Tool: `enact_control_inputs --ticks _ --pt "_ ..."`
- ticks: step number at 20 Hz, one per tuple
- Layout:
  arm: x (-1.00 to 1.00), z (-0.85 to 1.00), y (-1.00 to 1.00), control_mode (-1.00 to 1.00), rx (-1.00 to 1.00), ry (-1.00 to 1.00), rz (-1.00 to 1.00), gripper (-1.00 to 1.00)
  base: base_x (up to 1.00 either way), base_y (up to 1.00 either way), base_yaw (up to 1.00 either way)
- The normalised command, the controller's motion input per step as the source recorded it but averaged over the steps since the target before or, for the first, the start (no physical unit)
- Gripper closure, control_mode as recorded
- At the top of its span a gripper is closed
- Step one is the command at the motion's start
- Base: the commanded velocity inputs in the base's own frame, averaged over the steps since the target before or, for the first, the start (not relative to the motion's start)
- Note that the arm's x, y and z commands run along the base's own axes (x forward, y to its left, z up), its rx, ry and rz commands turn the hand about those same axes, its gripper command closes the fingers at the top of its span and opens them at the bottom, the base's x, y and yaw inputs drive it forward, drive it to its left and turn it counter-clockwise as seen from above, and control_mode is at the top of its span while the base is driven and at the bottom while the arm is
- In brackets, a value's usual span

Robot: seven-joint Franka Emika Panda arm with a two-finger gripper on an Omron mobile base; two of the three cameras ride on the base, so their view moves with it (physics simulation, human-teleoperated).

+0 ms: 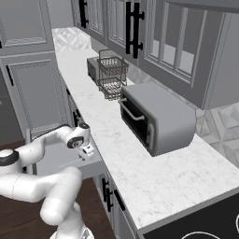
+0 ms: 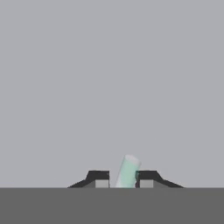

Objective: Take a straw from the drawer in front and place it inside the glass cup on the dining counter.

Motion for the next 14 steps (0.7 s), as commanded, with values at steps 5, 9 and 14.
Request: enact_control_inputs --ticks 5,9,14 --pt "-0.3 -0.57 0.44 -1.0 0.0 -0.13 0.0 1.0 0.0 0.0 0.0" --pt "0.02 -0.19 0.25 -1.0 0.0 -0.06 0.0 1.0 0.0 0.0 0.0" --pt "0.15 0.16 0.21 -1.0 0.01 0.0 0.0 1.0 0.0 0.0 0.0"
